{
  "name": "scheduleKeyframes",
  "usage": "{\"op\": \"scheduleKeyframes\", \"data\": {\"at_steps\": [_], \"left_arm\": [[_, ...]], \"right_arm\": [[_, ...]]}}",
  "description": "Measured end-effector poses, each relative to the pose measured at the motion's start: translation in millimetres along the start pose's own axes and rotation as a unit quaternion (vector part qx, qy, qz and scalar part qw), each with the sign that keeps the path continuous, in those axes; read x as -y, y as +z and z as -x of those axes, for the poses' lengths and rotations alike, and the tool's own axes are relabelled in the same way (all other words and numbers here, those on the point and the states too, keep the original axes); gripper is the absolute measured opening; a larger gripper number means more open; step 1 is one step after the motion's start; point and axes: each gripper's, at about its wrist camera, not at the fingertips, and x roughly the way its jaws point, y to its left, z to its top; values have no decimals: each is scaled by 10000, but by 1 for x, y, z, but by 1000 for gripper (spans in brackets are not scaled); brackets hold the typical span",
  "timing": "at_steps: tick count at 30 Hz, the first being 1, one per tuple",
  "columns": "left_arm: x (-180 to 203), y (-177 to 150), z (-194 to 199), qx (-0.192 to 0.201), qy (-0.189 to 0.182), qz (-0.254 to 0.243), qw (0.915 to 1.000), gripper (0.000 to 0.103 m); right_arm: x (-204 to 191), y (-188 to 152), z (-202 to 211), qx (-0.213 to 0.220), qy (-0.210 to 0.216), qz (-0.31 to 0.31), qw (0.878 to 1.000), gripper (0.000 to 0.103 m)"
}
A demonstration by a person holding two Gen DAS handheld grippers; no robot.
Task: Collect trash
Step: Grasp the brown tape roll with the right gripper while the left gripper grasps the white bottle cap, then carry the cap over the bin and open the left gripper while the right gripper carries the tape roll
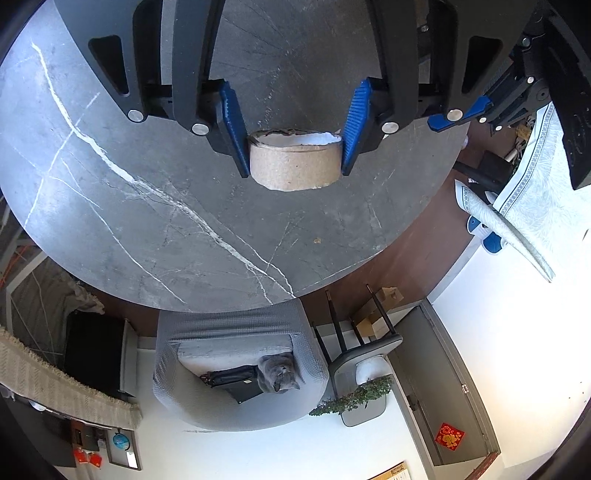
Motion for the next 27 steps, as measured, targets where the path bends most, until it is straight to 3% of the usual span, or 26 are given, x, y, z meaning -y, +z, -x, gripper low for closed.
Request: {"op": "scheduleKeyframes", "data": {"at_steps": [21, 23, 27], "left_arm": [[23, 15, -26, -91, 864, -149, 9961, 42], [26, 15, -26, -103, 860, -230, 9960, 33], [27, 14, -25, -93, 797, -232, 9965, 32]], "right_arm": [[33, -15, 50, 190, 337, -148, 9991, 48], [35, -16, 53, 203, 347, -156, 9991, 48], [38, -16, 58, 217, 346, -187, 9990, 48]]}}
